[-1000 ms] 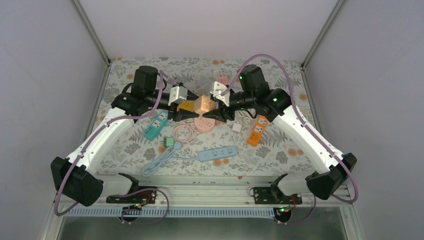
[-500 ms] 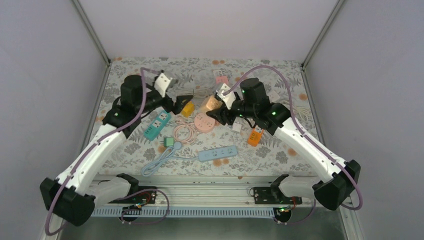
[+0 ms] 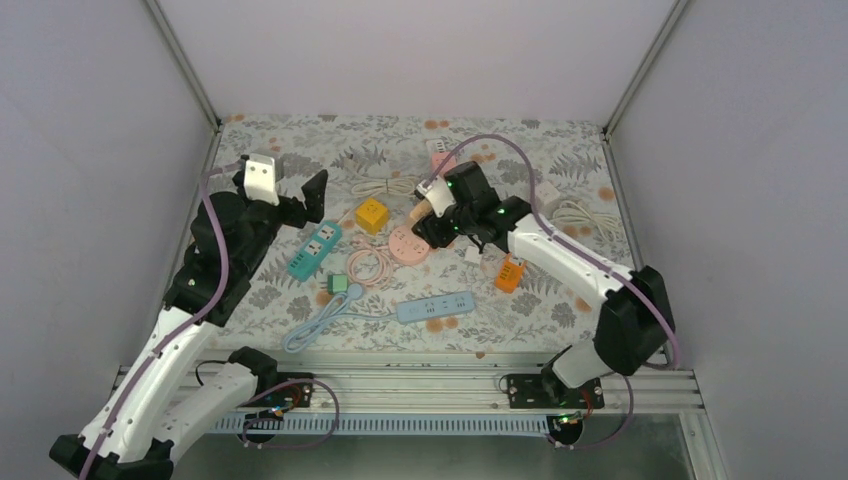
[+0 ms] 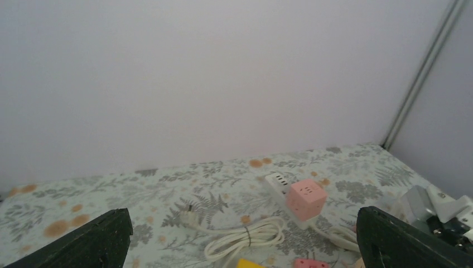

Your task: Insert the plug

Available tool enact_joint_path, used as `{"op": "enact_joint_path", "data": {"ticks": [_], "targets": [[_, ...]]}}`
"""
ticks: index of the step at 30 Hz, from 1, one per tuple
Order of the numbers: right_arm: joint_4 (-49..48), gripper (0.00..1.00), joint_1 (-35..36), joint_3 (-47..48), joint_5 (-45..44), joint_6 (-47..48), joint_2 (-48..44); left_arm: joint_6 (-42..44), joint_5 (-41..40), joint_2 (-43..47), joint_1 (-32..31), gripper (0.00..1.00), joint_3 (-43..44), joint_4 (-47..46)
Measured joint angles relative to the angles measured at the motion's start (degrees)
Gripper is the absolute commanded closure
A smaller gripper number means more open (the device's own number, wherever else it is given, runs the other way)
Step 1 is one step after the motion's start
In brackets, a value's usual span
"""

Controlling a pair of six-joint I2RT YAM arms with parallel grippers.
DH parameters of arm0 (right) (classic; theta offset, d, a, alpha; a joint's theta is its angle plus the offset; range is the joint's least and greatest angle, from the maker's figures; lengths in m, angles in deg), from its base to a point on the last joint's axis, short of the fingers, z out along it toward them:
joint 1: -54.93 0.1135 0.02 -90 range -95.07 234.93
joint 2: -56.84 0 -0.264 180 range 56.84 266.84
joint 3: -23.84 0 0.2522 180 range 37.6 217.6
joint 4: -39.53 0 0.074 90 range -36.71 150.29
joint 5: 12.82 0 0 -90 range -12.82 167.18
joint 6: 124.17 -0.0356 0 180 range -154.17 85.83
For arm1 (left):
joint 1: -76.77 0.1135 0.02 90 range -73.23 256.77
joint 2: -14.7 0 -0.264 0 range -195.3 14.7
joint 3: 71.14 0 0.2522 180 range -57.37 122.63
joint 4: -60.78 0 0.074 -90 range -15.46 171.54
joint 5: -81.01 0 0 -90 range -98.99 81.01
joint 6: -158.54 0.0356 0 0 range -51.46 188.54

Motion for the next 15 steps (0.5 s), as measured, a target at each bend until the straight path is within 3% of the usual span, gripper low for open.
{"op": "enact_joint_path", "data": {"ticks": [15], "targets": [[-2.9, 0.51, -6.3, -2.7, 8.5, 7.0, 3.9, 0.2, -3.3, 0.2, 0.2, 0.00, -2.1, 0.0]]}}
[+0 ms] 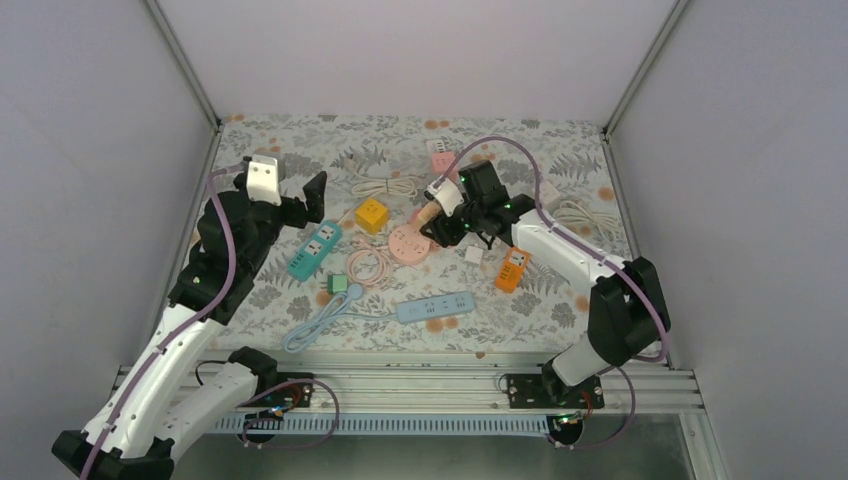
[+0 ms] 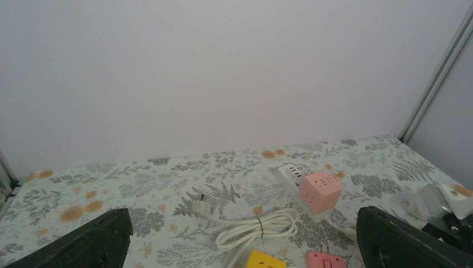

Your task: Insert the plug

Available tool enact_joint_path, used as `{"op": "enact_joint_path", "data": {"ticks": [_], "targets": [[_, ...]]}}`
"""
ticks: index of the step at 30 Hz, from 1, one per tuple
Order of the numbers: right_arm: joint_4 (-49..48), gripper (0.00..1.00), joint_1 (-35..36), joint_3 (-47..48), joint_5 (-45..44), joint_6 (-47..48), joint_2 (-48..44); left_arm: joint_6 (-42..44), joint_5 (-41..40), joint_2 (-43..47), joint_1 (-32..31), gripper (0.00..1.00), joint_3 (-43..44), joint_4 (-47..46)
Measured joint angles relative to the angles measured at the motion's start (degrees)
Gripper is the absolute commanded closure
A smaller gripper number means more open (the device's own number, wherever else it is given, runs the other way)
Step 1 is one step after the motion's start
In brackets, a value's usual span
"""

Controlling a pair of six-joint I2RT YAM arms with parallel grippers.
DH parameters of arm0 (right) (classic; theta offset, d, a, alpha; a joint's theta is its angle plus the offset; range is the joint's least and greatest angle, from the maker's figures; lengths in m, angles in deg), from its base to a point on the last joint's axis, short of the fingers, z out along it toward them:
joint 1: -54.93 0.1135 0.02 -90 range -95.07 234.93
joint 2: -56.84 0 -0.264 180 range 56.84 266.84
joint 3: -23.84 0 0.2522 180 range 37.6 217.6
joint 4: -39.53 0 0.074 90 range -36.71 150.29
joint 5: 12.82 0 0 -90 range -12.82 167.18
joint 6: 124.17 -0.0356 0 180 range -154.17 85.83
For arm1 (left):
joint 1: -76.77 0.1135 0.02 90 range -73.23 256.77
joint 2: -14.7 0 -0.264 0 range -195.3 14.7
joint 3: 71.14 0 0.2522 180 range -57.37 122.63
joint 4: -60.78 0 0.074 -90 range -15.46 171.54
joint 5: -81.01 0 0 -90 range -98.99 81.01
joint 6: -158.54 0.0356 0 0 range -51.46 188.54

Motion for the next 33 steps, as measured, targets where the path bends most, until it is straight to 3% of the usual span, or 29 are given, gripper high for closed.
{"op": "enact_joint_path", "data": {"ticks": [33], "targets": [[-3.4, 0.57, 0.0, -1.3, 2.5, 1.0, 10.4, 0.1, 0.9, -1.6, 0.4, 0.00, 0.0, 0.0]]}}
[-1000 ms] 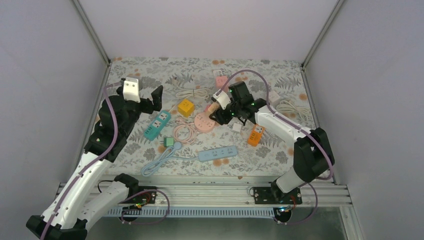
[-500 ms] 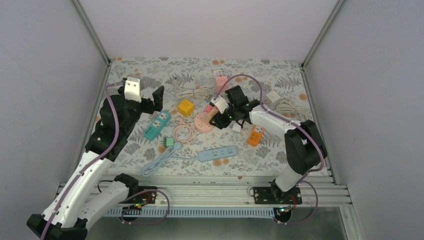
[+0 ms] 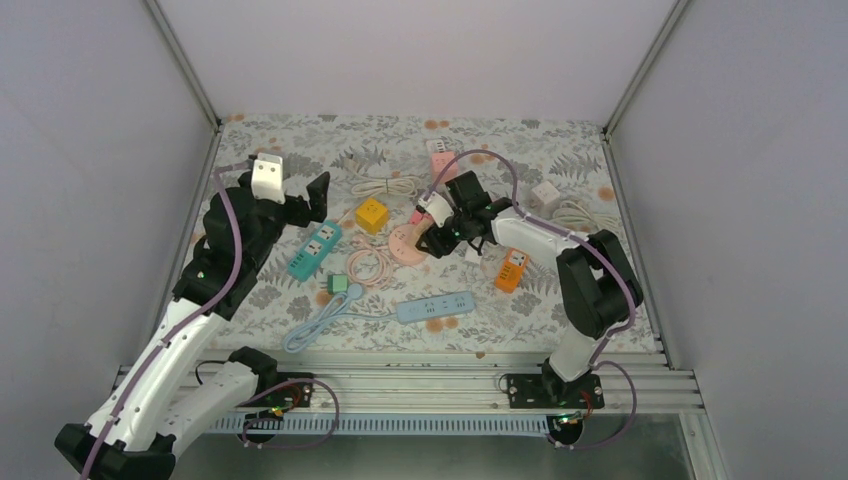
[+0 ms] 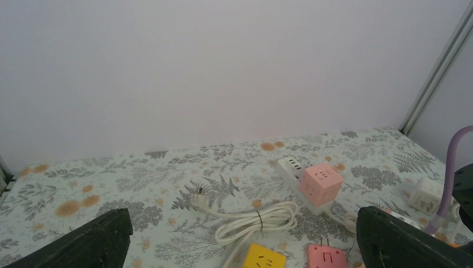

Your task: Insert the plug

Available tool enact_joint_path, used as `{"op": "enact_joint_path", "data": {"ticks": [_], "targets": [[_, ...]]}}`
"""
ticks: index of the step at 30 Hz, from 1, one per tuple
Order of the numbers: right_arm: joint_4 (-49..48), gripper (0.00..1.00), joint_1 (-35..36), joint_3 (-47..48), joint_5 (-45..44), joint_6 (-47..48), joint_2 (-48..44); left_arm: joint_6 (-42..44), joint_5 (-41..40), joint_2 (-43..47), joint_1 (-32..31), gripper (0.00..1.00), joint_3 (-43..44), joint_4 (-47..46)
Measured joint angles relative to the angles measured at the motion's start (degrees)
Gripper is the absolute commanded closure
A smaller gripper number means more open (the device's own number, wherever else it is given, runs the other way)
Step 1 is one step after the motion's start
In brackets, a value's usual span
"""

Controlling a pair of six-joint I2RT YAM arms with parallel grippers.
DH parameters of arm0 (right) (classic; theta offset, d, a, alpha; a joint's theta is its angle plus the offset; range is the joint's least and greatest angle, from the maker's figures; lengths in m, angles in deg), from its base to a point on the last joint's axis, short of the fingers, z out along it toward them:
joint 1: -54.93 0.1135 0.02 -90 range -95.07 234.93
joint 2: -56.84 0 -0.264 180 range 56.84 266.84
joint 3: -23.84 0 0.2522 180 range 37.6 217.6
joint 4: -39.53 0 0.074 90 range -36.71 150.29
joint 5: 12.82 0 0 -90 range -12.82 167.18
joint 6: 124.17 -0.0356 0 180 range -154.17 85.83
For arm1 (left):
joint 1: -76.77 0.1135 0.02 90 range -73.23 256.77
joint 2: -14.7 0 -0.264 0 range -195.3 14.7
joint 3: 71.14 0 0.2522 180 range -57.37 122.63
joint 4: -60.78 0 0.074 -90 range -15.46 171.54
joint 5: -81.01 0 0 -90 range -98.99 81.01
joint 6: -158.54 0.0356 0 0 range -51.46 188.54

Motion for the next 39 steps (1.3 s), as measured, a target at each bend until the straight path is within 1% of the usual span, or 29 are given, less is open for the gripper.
{"op": "enact_joint_path", "data": {"ticks": [20, 29, 39], "targets": [[-0.2, 0.57, 0.5, 0.2, 0.9, 0.2, 0.4, 1.1, 0.0, -0.3, 0.0, 0.00, 0.0, 0.8], [-0.5, 0.57, 2.1, 0.5, -3.5, 0.0, 0.4, 1.1, 0.0, -0.4, 0.0, 0.00, 0.0, 1.3], [0.5, 0.57, 2.6, 0.8, -5.0, -0.2, -0.3, 1.1, 0.0, -1.1, 0.0, 0.00, 0.0, 1.3]]}}
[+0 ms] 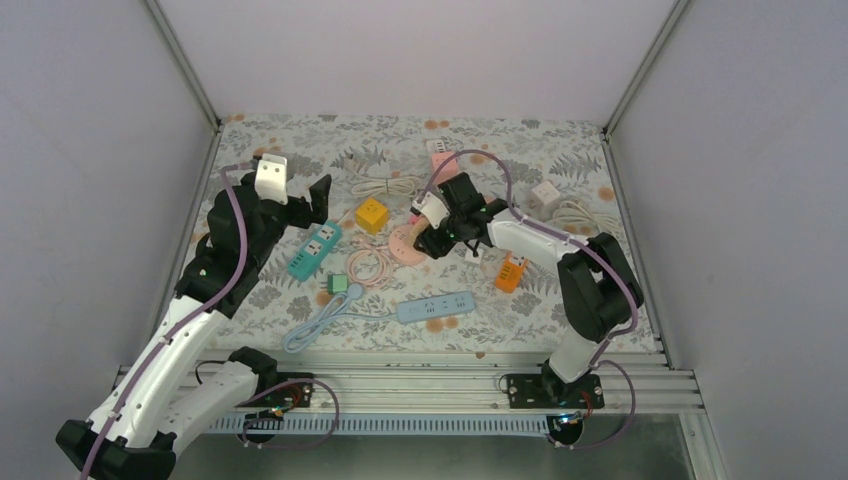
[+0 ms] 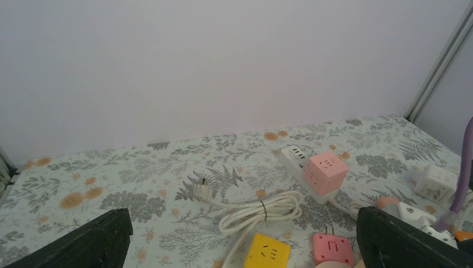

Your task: Insert the plug

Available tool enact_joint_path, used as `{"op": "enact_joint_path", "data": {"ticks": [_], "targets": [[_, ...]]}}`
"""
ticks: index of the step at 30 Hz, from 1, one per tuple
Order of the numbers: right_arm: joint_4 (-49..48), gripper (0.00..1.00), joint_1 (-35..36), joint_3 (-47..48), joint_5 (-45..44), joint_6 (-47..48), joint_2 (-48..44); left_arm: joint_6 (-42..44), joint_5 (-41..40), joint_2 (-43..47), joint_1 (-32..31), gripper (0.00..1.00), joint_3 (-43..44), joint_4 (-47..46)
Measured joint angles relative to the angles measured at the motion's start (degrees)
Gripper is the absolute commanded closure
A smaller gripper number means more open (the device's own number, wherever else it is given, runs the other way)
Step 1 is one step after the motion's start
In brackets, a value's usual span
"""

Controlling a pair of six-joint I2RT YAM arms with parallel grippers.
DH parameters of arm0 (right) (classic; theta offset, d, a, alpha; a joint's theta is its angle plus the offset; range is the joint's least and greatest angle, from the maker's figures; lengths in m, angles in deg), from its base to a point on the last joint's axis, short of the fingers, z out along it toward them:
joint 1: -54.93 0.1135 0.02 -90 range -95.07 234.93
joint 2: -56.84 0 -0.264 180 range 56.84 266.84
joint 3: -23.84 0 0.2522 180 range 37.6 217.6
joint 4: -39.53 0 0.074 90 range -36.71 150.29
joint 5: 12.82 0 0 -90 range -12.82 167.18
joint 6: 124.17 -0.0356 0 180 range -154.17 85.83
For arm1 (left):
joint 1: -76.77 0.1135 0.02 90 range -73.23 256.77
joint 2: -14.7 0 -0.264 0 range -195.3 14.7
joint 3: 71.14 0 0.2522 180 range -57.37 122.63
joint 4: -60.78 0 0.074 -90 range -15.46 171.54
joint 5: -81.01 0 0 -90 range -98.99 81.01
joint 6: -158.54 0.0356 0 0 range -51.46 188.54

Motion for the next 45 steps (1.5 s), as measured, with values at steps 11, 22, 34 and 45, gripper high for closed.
{"op": "enact_joint_path", "data": {"ticks": [11, 22, 34, 45], "targets": [[1.3, 0.56, 0.0, 0.0, 1.0, 0.0, -1.1, 0.0, 0.0, 0.2, 0.0, 0.00, 0.0, 0.0], [1.4, 0.56, 0.4, 0.0, 0.3, 0.0, -0.1, 0.0, 0.0, 0.2, 0.0, 0.00, 0.0, 0.1], [0.7, 0.56, 1.6, 0.4, -2.8, -0.1, 0.4, 0.1, 0.0, 0.2, 0.0, 0.00, 0.0, 0.1], [1.2, 0.57, 2.6, 0.6, -4.5, -0.2, -0.1, 0.2, 0.0, 0.1, 0.0, 0.00, 0.2, 0.1]]}}
